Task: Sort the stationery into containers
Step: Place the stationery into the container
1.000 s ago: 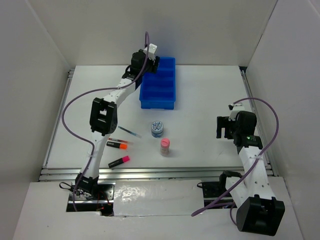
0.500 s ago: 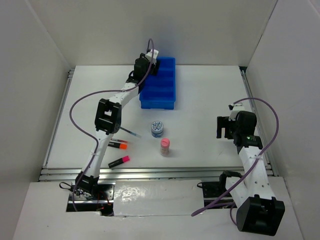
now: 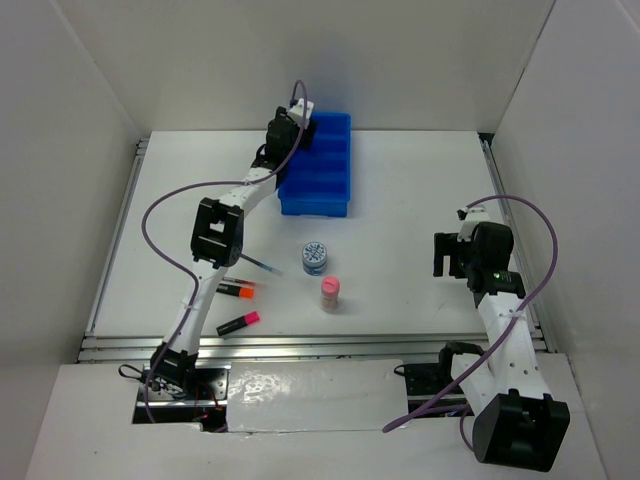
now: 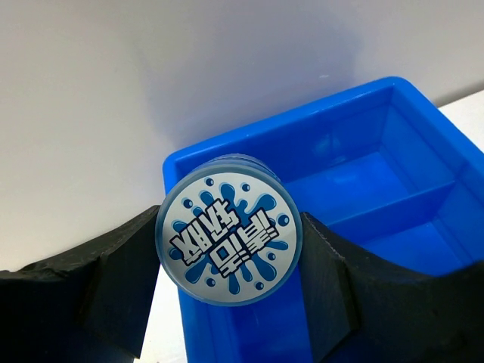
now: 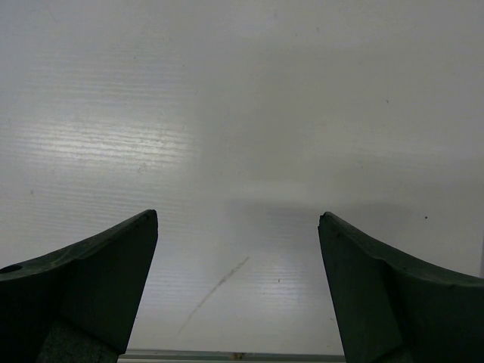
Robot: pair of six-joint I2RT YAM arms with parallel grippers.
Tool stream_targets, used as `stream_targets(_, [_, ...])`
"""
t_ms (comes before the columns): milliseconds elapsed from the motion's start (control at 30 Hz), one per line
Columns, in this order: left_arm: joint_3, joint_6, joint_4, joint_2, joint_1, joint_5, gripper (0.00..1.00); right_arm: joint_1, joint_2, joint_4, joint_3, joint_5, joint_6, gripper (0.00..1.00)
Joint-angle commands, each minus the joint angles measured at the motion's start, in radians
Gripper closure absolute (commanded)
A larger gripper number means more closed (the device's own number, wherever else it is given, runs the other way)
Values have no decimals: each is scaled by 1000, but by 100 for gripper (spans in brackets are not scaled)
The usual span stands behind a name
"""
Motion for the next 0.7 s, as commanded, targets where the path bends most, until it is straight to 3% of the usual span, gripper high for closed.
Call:
stream_targets(0, [63, 11, 178, -18, 9, -18, 100, -8, -1, 12, 9, 8, -14, 7])
stream_targets(667, [132, 33, 225, 79, 10, 27, 92, -11, 21, 13, 12, 6, -17, 7])
